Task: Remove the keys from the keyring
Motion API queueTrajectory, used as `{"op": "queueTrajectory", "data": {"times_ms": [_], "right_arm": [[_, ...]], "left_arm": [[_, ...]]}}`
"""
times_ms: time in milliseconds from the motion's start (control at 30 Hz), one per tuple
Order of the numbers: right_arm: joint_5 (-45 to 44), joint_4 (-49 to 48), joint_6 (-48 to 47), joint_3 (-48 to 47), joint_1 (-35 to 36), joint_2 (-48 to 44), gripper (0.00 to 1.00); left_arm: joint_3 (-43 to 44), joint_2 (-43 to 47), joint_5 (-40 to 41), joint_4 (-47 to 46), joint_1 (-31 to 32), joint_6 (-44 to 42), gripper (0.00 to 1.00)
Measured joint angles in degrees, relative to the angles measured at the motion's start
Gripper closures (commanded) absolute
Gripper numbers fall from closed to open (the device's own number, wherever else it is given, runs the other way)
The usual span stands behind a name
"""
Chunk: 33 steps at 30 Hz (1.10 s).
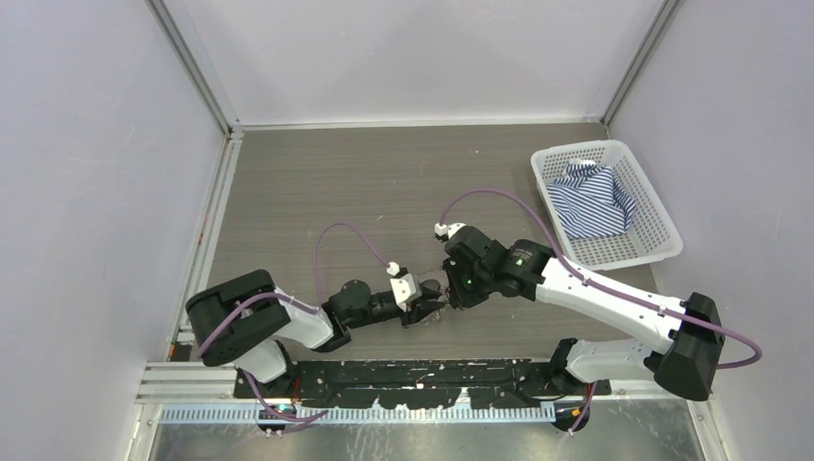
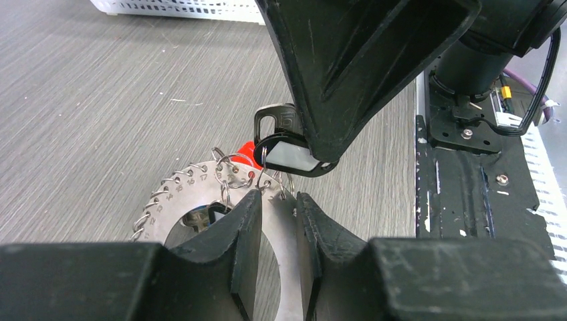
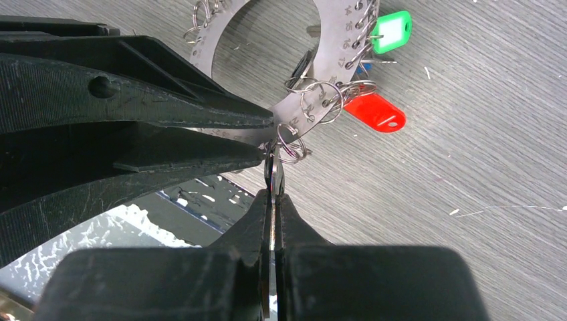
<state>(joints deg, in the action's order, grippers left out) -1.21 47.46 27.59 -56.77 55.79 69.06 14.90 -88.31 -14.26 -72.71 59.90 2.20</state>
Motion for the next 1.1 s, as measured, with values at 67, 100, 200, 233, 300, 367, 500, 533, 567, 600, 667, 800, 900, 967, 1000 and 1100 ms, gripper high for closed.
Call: {"op": "queueTrajectory", "data": {"times_ms": [67, 100, 200, 233, 300, 367, 500, 533, 567, 600, 667, 800, 900, 967, 1000, 1100], "right_arm": [[-0.09, -0.09, -0.22, 0.11, 0.00, -0.09, 0.99], [-0.15, -0.17, -0.31, 0.15, 0.00, -0.09, 0.99], [-0.42, -0.31, -0.35, 0.22, 0.04, -0.11, 0.99], [-0.46, -0.31, -0.37, 0.22, 0.04, -0.15, 0.99], [-0.48, -0.33, -0.37, 0.22, 0.07, -0.33, 0.99], [-0.48, -0.46, -0.46, 0.22, 0.11, -0.59, 0.99], [-0.57, -0.74, -0.57, 0.48, 0.26, -1.29, 0.99], [-0.66, -0.79, -0.59, 0.52, 0.31, -1.33, 0.99], [-0.72, -0.87, -0.61, 0.55, 0.35, -1.33, 0.99], [-0.72, -1.03, -0.66, 0.61, 0.35, -1.33, 0.99], [-0.83, -1.27, -0.74, 0.87, 0.35, -1.33, 0.99], [-0.87, -1.60, -0.76, 1.40, 0.35, -1.55, 0.99], [-0.87, -1.90, -0.76, 1.40, 0.35, -1.66, 0.99], [-0.87, -2.12, -0.76, 1.40, 0.35, -1.68, 0.99], [-0.90, -2.16, -0.76, 1.40, 0.35, -1.68, 0.99], [-0.92, -2.34, -0.76, 1.40, 0.35, -1.68, 0.99]], "left_arm": [[0.42, 1.05, -0.52, 2.27, -0.09, -0.17, 0.72], [0.55, 1.57, -0.72, 3.21, -0.17, -0.24, 0.72], [0.63, 3.98, -0.81, 6.10, -0.57, -0.63, 0.69], [0.61, 5.01, -0.81, 7.10, -0.70, -0.79, 0.68], [0.57, 8.02, -0.79, 10.01, -0.79, -0.98, 0.65], [0.50, 10.80, -0.76, 12.61, -0.83, -1.42, 0.64], [0.50, 13.90, -0.72, 16.33, -0.92, -2.80, 0.64], [0.50, 14.10, -0.72, 17.20, -1.16, -2.97, 0.64], [0.50, 14.08, -0.74, 17.79, -1.31, -3.15, 0.64], [0.50, 14.05, -0.74, 18.34, -1.51, -3.26, 0.64], [0.52, 13.57, -0.74, 18.45, -2.23, -3.45, 0.64], [0.68, 11.69, -0.81, 17.70, -4.17, -3.61, 0.65], [1.14, 10.73, -1.79, 17.64, -5.49, -3.56, 0.66], [1.90, 10.25, -3.28, 17.55, -6.16, -3.28, 0.66], [2.25, 9.99, -3.98, 17.31, -6.29, -3.17, 0.66], [3.50, 9.18, -6.82, 16.76, -6.40, -2.86, 0.67]]}}
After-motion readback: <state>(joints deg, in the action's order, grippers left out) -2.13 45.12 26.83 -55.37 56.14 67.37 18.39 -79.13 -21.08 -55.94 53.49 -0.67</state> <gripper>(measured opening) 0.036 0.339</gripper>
